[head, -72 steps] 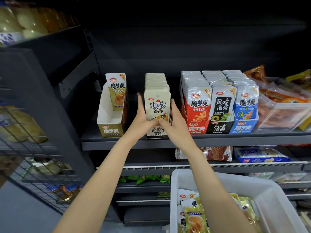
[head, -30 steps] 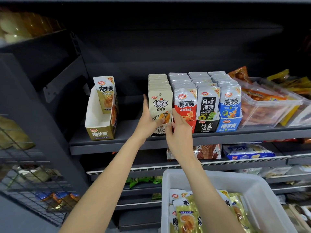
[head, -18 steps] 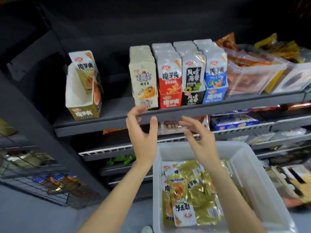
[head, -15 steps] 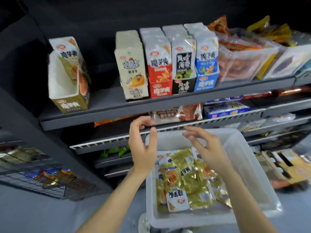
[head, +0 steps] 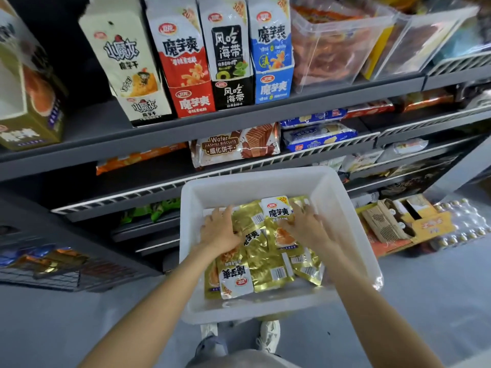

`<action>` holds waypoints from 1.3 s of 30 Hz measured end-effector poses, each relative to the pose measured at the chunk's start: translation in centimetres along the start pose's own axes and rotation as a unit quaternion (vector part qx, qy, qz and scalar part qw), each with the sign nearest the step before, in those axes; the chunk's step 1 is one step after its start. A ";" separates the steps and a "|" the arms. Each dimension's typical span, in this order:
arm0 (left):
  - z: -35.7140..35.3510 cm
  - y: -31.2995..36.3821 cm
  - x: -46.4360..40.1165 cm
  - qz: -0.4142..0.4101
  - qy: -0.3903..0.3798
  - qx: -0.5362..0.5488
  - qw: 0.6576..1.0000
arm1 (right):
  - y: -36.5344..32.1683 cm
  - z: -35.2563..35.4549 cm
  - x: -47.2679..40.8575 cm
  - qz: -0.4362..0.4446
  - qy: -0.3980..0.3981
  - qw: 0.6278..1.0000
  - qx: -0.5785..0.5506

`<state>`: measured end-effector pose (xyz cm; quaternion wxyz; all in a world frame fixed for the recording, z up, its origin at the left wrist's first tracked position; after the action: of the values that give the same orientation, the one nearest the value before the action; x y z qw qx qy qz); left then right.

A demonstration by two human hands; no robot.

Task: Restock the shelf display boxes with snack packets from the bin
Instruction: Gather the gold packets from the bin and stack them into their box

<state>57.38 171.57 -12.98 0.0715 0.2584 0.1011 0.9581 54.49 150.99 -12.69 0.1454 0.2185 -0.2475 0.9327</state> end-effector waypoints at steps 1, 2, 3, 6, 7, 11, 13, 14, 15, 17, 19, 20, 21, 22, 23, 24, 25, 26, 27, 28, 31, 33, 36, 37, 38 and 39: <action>-0.6 -0.1 -0.1 0.010 -0.024 -0.014 1.000 | -0.3 -0.7 -0.6 -0.006 0.001 1.000 0.024; -1.0 -0.1 -0.1 0.011 -0.038 -0.034 0.999 | -0.5 -1.3 -1.1 -0.010 0.005 0.998 0.054; -1.3 0.0 0.0 0.007 -0.042 -0.048 0.998 | -0.6 -1.8 -1.3 -0.012 0.010 0.997 0.076; -1.4 -0.3 0.3 -0.003 -0.031 -0.036 0.999 | -0.6 -1.9 -1.2 -0.002 0.023 0.993 0.112; -1.3 -0.4 0.4 -0.001 -0.027 -0.020 0.999 | -0.5 -1.7 -1.1 0.005 0.028 0.993 0.114; -1.0 -1.0 0.7 0.029 0.008 0.024 0.999 | 0.0 -1.4 -0.8 0.023 0.042 0.996 0.074; -0.9 -1.1 0.9 0.029 0.018 0.039 0.999 | 0.1 -1.3 -0.6 0.019 0.057 0.994 0.089; -0.8 -1.1 1.0 0.022 0.024 0.050 0.998 | 0.1 -1.1 -0.5 0.013 0.066 0.992 0.111; -0.8 -1.1 1.1 0.016 0.033 0.062 0.997 | 0.0 -1.0 -0.2 0.011 0.076 0.988 0.133; -0.8 -1.2 1.4 0.009 0.058 0.073 0.996 | -0.5 -1.0 0.2 0.022 0.072 0.987 0.145; -1.3 -1.2 1.7 0.007 0.048 0.067 0.997 | -1.2 -1.7 0.4 0.033 0.041 0.992 0.112; -1.7 -1.3 1.8 0.009 0.028 0.062 0.998 | -1.6 -2.0 0.6 0.039 0.028 0.994 0.101; -1.9 -1.2 2.0 0.012 0.009 0.057 0.998 | -2.1 -2.3 0.8 0.044 0.019 0.994 0.096; -2.1 -1.2 2.2 0.015 0.000 0.053 0.998 | -2.3 -2.6 0.9 0.050 0.013 0.994 0.091; -2.0 -1.1 2.3 0.018 0.002 0.053 0.998 | -2.5 -2.8 1.0 0.055 0.008 0.995 0.081; -2.0 -1.1 2.4 0.018 0.012 0.052 0.998 | -2.4 -2.9 1.1 0.056 0.006 0.996 0.061; -1.8 -1.1 2.5 0.015 0.024 0.048 0.998 | -2.1 -2.9 1.1 0.053 0.008 0.998 0.035; -1.7 -1.0 2.6 0.013 0.033 0.041 0.999 | -1.8 -2.8 1.2 0.046 0.014 0.999 0.010; -1.6 -1.1 2.6 0.015 0.037 0.041 0.998 | -1.4 -2.5 1.2 0.038 0.026 0.999 -0.007; -1.5 -1.2 2.6 0.021 0.038 0.050 0.998 | -1.0 -2.1 1.2 0.031 0.037 0.999 -0.018; -1.1 -1.1 2.6 0.030 0.052 0.085 0.995 | -0.1 -1.0 1.1 0.004 0.076 0.996 -0.054; -0.8 -0.8 2.7 0.029 0.081 0.078 0.993 | 0.0 -0.4 1.2 -0.004 0.109 0.992 -0.057; -1.0 -0.9 3.1 0.021 0.120 0.029 0.992 | 0.1 -0.2 1.4 -0.006 0.141 0.989 -0.047; -1.2 -1.1 3.3 0.014 0.130 0.016 0.991 | 0.2 -0.1 1.4 -0.010 0.147 0.988 -0.044; -1.3 -1.2 3.5 0.005 0.140 0.008 0.990 | 0.2 0.0 1.5 -0.013 0.154 0.987 -0.040; -1.3 -1.2 3.8 -0.004 0.153 0.007 0.988 | 0.3 0.2 1.6 -0.009 0.165 0.985 -0.042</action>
<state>53.63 173.27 -12.53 0.0571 0.1086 0.1188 0.9853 53.04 150.87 -11.89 0.2019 0.0576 -0.2573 0.9432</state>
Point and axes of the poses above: each hand's wrist, its own x-axis away from the middle knuckle, its own z-axis out of the back of the hand, y = z × x, the point moved 3 cm from there along -x, towards the middle knuckle, and after that the axes turned 5 degrees about -x, right-handed, at the moved point
